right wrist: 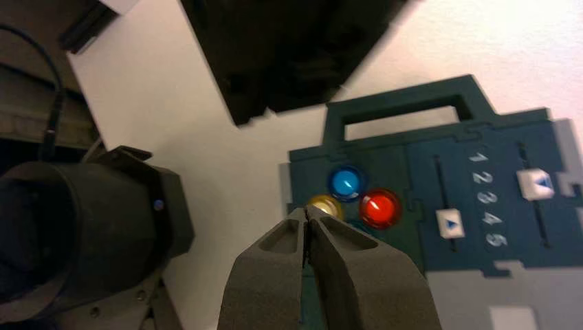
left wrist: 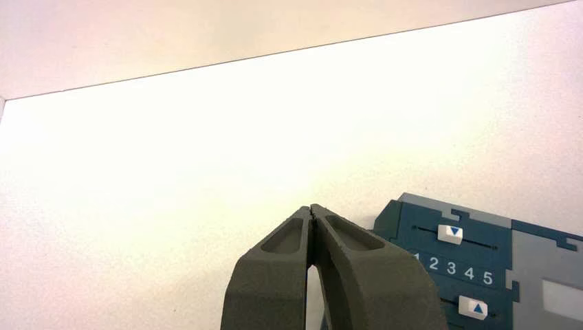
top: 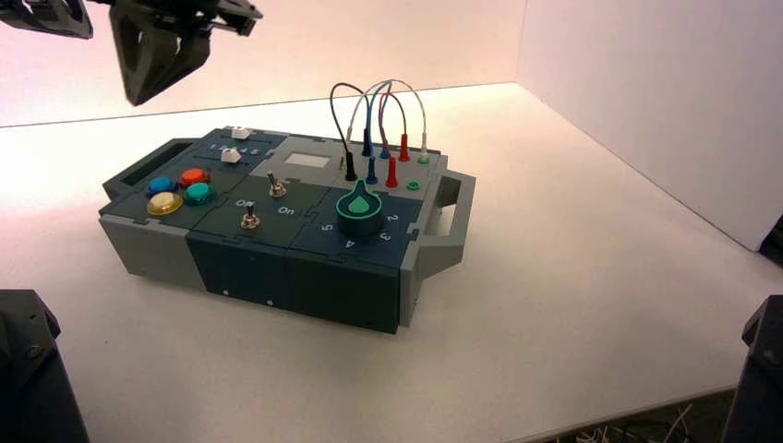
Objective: Push the blue button with the right gripper.
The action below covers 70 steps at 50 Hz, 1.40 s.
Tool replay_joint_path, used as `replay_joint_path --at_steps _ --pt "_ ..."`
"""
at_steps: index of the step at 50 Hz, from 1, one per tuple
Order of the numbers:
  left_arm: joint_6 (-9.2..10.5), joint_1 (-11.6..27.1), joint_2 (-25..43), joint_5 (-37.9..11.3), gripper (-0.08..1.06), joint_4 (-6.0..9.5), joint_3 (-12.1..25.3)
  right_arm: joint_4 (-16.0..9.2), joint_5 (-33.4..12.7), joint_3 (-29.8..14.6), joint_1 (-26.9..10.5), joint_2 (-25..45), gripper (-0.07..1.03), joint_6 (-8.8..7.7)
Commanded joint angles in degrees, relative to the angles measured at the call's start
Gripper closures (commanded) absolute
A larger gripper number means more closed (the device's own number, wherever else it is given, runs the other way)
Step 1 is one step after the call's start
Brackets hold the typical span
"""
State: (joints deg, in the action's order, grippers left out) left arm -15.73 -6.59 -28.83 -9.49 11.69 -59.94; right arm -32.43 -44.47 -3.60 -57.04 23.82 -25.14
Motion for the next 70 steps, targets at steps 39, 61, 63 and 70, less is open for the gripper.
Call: replay_joint_path --at_steps 39,61,63,70 --pt "-0.09 -3.87 2.20 0.62 1.01 -0.18 1.85 2.46 -2.46 -10.20 -0.44 6.50 0.98 -1.32" --pt "0.18 -12.13 2.46 1.93 1.01 0.09 1.93 3.16 -4.57 -14.24 -0.44 8.96 0.98 -1.32" --pt "0.18 -12.66 2.55 1.93 1.01 0.09 1.93 3.34 -4.66 -14.68 -0.44 9.14 0.98 -1.32" --pt "0.09 -12.74 2.55 2.29 1.01 0.09 1.93 3.78 -4.75 -15.38 -0.44 9.40 0.98 -1.32"
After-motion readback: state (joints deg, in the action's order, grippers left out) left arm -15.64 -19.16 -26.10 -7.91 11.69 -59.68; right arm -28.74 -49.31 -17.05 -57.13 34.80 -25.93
